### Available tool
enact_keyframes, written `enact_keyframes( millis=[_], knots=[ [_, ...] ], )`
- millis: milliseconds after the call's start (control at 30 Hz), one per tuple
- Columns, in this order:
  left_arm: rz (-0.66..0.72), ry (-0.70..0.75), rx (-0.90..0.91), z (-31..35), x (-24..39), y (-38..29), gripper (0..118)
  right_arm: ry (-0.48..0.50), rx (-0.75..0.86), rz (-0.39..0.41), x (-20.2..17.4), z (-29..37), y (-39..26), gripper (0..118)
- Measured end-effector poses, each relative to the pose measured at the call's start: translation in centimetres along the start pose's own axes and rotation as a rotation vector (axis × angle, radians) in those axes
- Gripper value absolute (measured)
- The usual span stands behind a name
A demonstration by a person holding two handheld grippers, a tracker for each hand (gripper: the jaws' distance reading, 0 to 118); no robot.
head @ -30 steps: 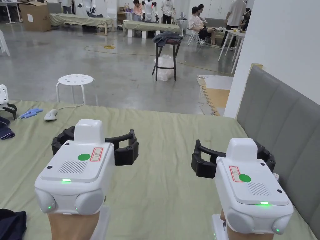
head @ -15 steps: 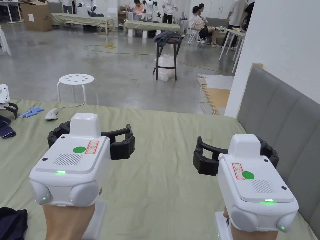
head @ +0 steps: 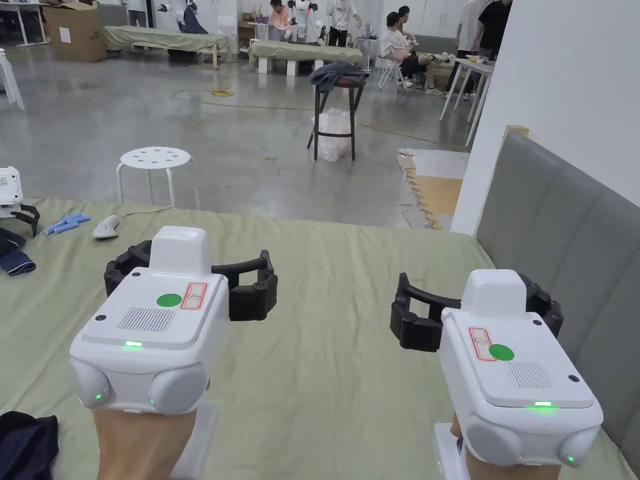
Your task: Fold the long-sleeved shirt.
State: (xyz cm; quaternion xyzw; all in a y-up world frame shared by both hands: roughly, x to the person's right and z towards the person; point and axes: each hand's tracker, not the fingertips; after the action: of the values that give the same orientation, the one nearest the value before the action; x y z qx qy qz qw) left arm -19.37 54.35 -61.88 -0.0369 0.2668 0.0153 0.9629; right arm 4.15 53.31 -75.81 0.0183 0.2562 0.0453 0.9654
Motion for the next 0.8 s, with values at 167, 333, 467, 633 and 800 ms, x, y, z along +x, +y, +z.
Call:
enact_keyframes(
  millis=[167, 333, 467, 633, 800],
  knots=[
    [-0.002, 0.000, -0.005, -0.04, -0.09, -0.21, 111, -0.004, -0.001, 0.008, -0.15, 0.26, 0.06, 118],
    [-0.004, -0.002, -0.003, 0.08, -0.06, -0.18, 111, -0.001, -0.011, -0.001, 0.04, -0.03, -0.27, 118],
    [-0.011, 0.002, 0.003, -0.01, -0.09, -0.25, 111, 0.000, -0.013, 0.001, -0.04, 0.04, -0.21, 118],
    [0.000, 0.012, 0.002, -0.04, -0.32, -0.37, 111, 0.000, -0.007, 0.008, -0.10, 0.16, -0.23, 118],
    [0.016, 0.029, 0.010, -0.11, -0.55, -0.29, 111, 0.002, 0.000, 0.026, -0.48, 0.38, -0.02, 118]
  ],
)
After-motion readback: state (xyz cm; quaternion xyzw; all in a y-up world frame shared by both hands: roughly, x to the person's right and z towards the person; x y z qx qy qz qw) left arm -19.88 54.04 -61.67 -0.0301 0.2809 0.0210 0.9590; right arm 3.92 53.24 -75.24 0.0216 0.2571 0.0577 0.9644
